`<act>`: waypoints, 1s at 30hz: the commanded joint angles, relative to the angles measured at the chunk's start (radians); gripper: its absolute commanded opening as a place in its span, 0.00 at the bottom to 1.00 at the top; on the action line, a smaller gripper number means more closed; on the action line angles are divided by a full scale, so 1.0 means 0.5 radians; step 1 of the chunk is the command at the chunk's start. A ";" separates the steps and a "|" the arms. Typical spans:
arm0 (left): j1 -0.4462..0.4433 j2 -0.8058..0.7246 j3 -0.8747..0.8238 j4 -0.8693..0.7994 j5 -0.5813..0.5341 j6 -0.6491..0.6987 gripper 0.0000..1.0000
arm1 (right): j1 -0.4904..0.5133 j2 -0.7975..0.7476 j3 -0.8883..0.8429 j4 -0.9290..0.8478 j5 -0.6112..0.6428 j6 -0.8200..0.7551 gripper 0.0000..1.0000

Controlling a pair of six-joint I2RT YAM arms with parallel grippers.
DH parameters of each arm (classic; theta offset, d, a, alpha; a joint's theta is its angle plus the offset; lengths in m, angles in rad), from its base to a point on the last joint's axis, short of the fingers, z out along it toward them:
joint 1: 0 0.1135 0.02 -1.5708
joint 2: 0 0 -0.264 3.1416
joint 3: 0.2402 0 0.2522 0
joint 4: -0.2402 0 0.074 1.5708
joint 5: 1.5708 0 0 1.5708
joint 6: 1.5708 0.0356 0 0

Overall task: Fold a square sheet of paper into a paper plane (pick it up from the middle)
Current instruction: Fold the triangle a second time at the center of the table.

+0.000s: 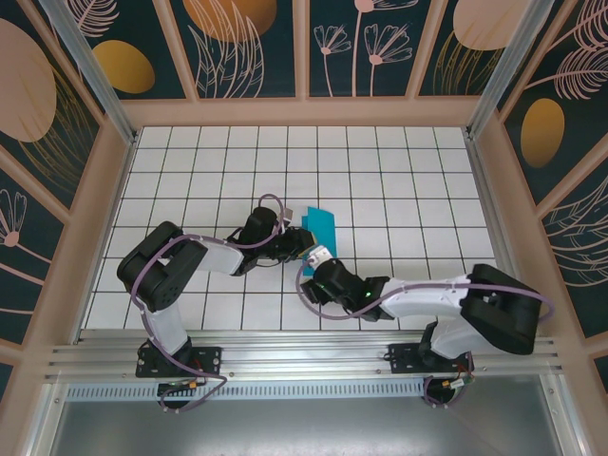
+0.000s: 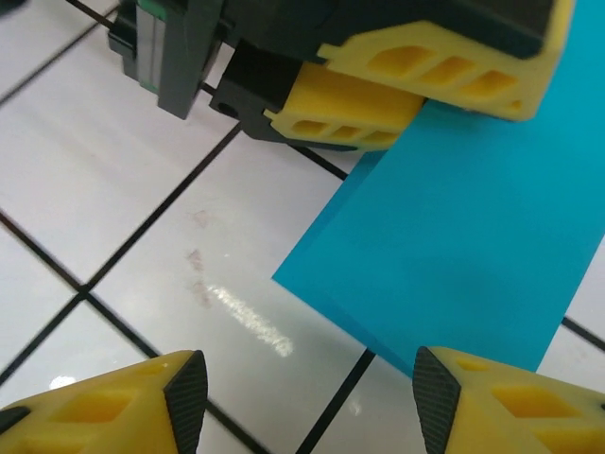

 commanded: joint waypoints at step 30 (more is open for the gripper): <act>-0.014 -0.186 0.160 -0.531 -0.308 0.165 0.45 | -0.118 0.070 0.029 0.250 0.094 -0.129 0.00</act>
